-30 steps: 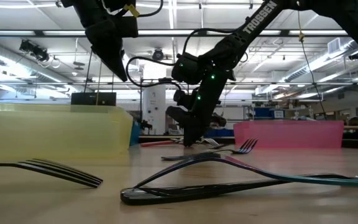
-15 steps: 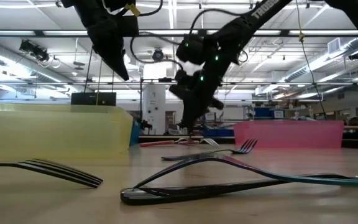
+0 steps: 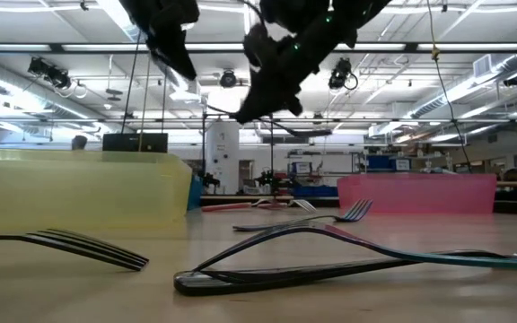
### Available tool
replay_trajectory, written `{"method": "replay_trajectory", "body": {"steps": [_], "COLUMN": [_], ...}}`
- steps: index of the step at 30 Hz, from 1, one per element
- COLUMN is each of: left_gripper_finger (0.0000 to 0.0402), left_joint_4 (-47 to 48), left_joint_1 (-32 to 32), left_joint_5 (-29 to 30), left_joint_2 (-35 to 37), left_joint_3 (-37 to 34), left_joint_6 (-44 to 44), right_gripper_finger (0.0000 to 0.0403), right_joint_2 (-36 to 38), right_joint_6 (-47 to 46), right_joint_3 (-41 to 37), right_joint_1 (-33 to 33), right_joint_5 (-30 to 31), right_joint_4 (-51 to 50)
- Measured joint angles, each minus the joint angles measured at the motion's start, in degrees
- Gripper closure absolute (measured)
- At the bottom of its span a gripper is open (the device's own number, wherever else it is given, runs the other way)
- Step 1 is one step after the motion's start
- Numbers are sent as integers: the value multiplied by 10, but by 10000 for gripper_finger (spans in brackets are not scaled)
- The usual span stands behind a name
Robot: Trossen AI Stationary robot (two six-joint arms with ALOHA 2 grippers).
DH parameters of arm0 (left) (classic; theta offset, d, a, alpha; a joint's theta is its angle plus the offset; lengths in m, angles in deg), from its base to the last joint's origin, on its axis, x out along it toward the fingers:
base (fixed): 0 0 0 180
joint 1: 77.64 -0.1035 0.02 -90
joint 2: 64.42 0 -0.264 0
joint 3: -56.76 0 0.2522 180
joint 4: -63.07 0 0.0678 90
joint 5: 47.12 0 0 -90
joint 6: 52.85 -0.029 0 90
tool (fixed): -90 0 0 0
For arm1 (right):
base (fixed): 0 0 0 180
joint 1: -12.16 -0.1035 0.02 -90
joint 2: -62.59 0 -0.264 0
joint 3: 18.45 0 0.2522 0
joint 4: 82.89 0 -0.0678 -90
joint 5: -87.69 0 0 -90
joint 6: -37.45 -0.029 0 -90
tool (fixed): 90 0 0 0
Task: Sort silverware by color (type)
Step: Put the top black fork into the yellow bin
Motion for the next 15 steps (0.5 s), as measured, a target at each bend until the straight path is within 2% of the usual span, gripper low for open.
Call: {"method": "replay_trajectory", "body": {"steps": [6, 15], "left_gripper_finger": [312, 312], "left_joint_4": [11, 13], "left_joint_1": [-17, -28], "left_joint_5": [0, -1], "left_joint_2": [0, 0], "left_joint_3": [34, 80], "left_joint_6": [-3, -12], "right_gripper_finger": [375, 373], "right_joint_2": [-15, -37], "right_joint_6": [9, 26], "right_joint_3": [0, 0], "right_joint_1": [-30, -57], "right_joint_5": [-52, -54], "right_joint_4": [94, 236]}}
